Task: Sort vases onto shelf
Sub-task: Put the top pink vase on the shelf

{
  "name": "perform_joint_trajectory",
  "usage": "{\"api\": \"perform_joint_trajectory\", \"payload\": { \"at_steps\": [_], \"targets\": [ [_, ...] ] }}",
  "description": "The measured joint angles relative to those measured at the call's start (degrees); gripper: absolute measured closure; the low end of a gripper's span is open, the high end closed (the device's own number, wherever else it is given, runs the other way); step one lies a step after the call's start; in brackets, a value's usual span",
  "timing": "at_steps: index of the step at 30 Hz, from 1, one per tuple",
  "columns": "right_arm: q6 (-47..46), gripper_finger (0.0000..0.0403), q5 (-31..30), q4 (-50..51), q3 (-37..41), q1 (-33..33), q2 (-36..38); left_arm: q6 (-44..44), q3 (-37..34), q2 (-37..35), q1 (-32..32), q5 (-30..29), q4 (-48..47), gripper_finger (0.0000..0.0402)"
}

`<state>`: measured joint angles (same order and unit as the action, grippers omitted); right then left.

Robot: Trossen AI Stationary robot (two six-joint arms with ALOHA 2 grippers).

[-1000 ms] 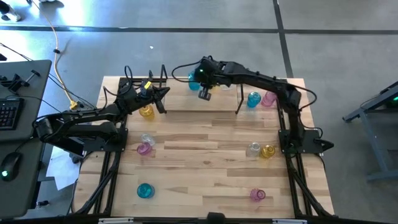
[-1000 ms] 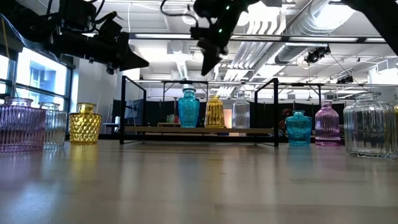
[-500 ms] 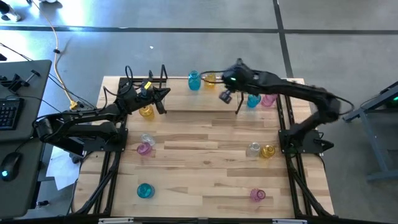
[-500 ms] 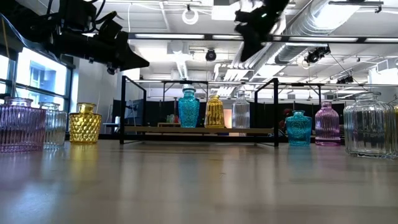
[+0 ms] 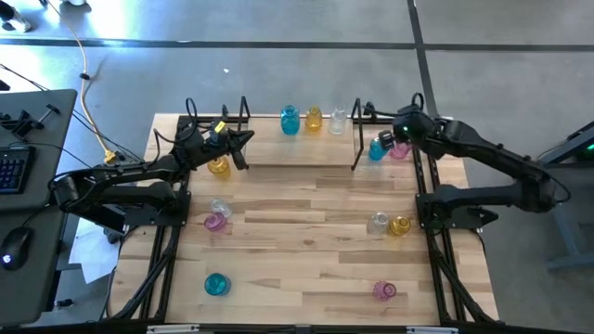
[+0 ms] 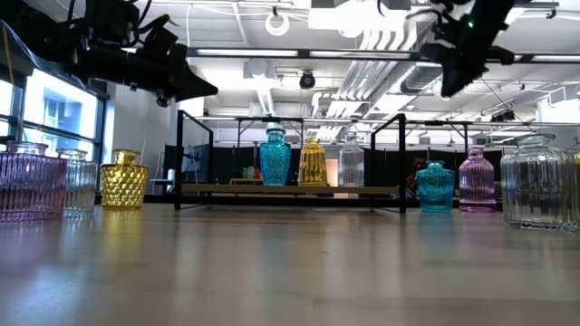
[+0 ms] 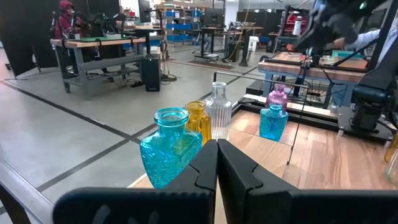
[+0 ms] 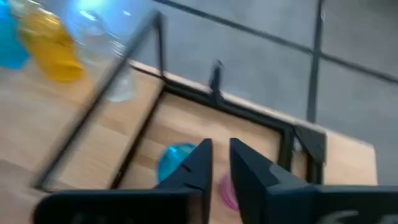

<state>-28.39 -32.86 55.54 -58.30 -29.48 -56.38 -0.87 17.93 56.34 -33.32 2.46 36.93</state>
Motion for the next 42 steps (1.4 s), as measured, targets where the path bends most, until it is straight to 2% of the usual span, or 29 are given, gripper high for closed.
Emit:
{"api": "perform_joint_trajectory", "payload": {
  "at_steps": [9, 15, 23, 34, 38, 42],
  "targets": [
    [-4.91, 0.0217, 0.06, -0.27, 7.15, -10.84, -0.18, 0.01, 0.0, 0.0, -0.01, 0.0, -0.13, 0.0402],
    [-6.35, 0.0173, 1.75, -1.28, 9.22, -17.37, -0.83, 0.01, 0.0, 0.0, -0.02, 0.02, -0.26, 0.0402],
    [-5.64, 0.0169, 6.84, -8.14, 13.9, -21.14, -2.68, 0.01, 0.0, 0.0, 0.0, 0.04, -0.31, 0.0402],
    [-4.62, 0.017, 7.86, -17.31, 20.29, -22.81, -3.36, 0.01, 0.0, 0.02, -0.02, 0.07, -0.63, 0.0402],
    [-4.67, 0.0191, 7.71, -18.73, 21.44, -22.87, -3.32, 0.07, 0.0, 0.02, -0.02, 0.09, -0.68, 0.0402],
    [-4.58, 0.0234, 7.06, -21.06, 23.08, -22.87, -3.26, 0.49, 0.0, 0.02, -0.01, 0.09, -0.67, 0.0402]
  ]
}}
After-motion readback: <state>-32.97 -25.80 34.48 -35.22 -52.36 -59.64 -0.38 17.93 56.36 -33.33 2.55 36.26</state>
